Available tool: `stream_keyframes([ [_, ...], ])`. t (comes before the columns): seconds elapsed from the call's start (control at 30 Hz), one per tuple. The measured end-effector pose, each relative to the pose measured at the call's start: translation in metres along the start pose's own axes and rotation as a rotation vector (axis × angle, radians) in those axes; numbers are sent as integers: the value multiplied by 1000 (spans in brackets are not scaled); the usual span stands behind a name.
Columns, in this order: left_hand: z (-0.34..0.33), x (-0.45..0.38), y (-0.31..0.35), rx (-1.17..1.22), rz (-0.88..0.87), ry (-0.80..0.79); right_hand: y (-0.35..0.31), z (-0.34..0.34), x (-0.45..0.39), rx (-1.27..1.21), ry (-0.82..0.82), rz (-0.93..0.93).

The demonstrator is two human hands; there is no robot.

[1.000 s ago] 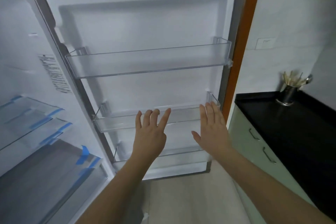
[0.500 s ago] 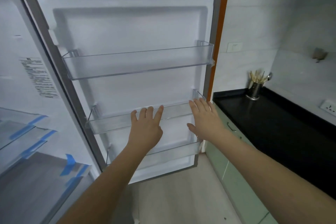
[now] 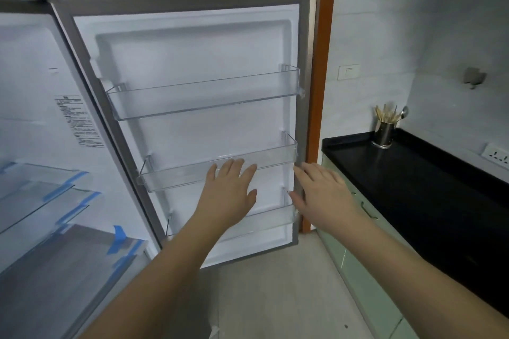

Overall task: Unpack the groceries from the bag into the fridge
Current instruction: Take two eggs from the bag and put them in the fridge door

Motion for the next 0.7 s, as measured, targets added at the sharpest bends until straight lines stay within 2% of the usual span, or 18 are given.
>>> stream_keyframes([
  [0.2, 13, 19, 76, -17, -56, -37, 35, 17, 57, 34, 37, -44],
  [0.53, -1, 64, 158, -20, -53, -222, 84, 20, 136, 39, 24, -131],
  [0.7, 20, 80, 188, 43, -112, -106, 94, 38, 180, 41, 44, -224],
])
Point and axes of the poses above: each hand's wrist, its own x-axis away from the middle knuckle, its own z-axis out of the back of the hand, y = z × x, the point moved 8 cm from there along -x, towards the middle knuckle, and after that the axes turned 6 degrees about x, right-handed, at the moved point
